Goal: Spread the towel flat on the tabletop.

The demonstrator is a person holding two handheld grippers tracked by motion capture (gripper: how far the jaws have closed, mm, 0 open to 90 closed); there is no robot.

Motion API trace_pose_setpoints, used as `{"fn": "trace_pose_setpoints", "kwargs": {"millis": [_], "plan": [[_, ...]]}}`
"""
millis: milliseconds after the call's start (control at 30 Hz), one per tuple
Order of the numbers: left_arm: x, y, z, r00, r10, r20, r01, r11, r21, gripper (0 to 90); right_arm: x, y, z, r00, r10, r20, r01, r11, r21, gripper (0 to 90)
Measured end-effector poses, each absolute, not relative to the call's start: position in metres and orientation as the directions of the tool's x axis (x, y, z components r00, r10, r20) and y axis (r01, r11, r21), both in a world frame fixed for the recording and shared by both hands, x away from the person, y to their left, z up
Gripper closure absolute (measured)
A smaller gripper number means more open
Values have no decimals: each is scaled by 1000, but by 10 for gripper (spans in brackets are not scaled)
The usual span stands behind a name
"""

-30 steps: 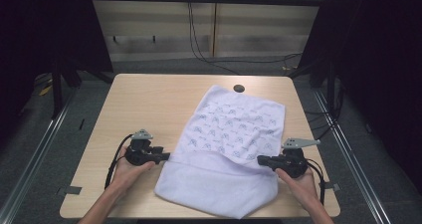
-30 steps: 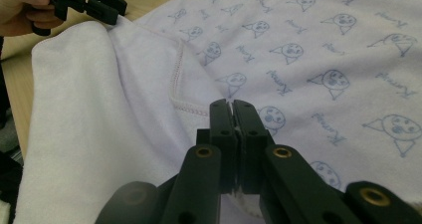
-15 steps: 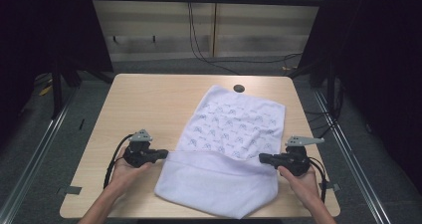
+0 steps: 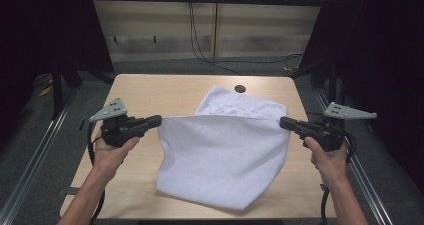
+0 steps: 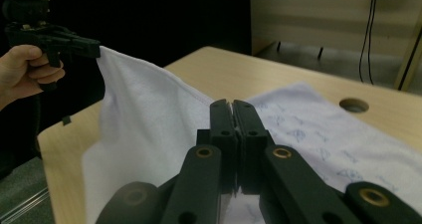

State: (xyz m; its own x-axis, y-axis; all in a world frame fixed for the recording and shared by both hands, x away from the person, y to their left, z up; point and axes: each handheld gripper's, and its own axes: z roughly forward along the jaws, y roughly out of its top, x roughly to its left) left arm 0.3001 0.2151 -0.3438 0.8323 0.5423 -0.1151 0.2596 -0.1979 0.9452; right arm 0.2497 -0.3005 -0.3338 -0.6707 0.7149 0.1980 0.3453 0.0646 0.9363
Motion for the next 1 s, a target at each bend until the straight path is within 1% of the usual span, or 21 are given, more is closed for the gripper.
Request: {"fn": "trace_pose_setpoints", "kwargs": {"millis": [33, 100, 167, 200, 233, 267, 300, 400, 433, 467, 533, 600, 633, 700, 733, 767, 800, 867, 900, 933, 1000], "plan": [[300, 215, -344, 832, 542, -115, 260, -198, 945, 885, 250, -300, -334, -671, 715, 198, 345, 65, 936, 888], [280, 220, -343, 850, 516, -100, 245, -222, 944, 885, 230, -304, -327, -686, 704, 185, 318, 61, 946, 888], [257, 224, -356, 866, 489, -102, 252, -251, 935, 885, 209, -307, -331, -693, 698, 182, 324, 76, 943, 888], [250, 226, -362, 869, 484, -104, 256, -260, 931, 885, 188, -309, -344, -700, 689, 190, 346, 94, 933, 890], [242, 229, -371, 874, 471, -123, 274, -267, 924, 885, 188, -309, -344, -700, 689, 190, 346, 94, 933, 890], [235, 230, -380, 873, 462, -157, 306, -266, 914, 885, 166, -307, -360, -702, 682, 202, 374, 112, 921, 890], [228, 232, -388, 872, 458, -172, 323, -273, 906, 885, 166, -307, -360, -702, 682, 202, 374, 112, 921, 890], [207, 236, -405, 871, 448, -204, 355, -285, 890, 885, 140, -302, -384, -714, 661, 231, 422, 143, 895, 890], [199, 237, -406, 873, 445, -197, 347, -285, 894, 885, 131, -299, -391, -731, 644, 224, 431, 181, 884, 887], [183, 237, -404, 906, 390, -163, 300, -320, 899, 885, 125, -298, -393, -751, 620, 228, 433, 201, 878, 886], [163, 236, -400, 918, 371, -136, 284, -380, 880, 884, 108, -297, -396, -774, 596, 215, 424, 235, 875, 883], [149, 241, -404, 923, 356, -146, 288, -389, 875, 883, 92, -299, -397, -801, 548, 240, 417, 224, 881, 883], [144, 244, -407, 927, 337, -161, 294, -392, 872, 880, 86, -299, -398, -813, 535, 230, 406, 236, 883, 880], [138, 248, -409, 933, 324, -157, 282, -389, 877, 854, 81, -300, -398, -839, 491, 235, 401, 264, 877, 855], [138, 251, -409, 933, 317, -172, 289, -372, 882, 830, 81, -302, -396, -831, 506, 230, 401, 259, 879, 817], [139, 253, -408, 934, 316, -166, 282, -368, 886, 760, 85, -307, -393, -841, 478, 254, 393, 216, 894, 771], [142, 255, -407, 928, 330, -170, 289, -354, 890, 760, 85, -307, -393, -841, 478, 254, 393, 216, 894, 771], [151, 256, -405, 932, 313, -182, 290, -343, 894, 737, 89, -309, -389, -834, 486, 262, 391, 185, 901, 731], [155, 254, -405, 929, 321, -185, 296, -339, 893, 720, 93, -308, -390, -831, 491, 260, 390, 182, 903, 711], [162, 252, -405, 925, 333, -182, 300, -350, 888, 692, 98, -307, -391, -815, 517, 262, 402, 179, 898, 709], [184, 243, -411, 907, 366, -207, 340, -347, 874, 640, 115, -300, -399, -791, 552, 264, 431, 195, 881, 696]]}}
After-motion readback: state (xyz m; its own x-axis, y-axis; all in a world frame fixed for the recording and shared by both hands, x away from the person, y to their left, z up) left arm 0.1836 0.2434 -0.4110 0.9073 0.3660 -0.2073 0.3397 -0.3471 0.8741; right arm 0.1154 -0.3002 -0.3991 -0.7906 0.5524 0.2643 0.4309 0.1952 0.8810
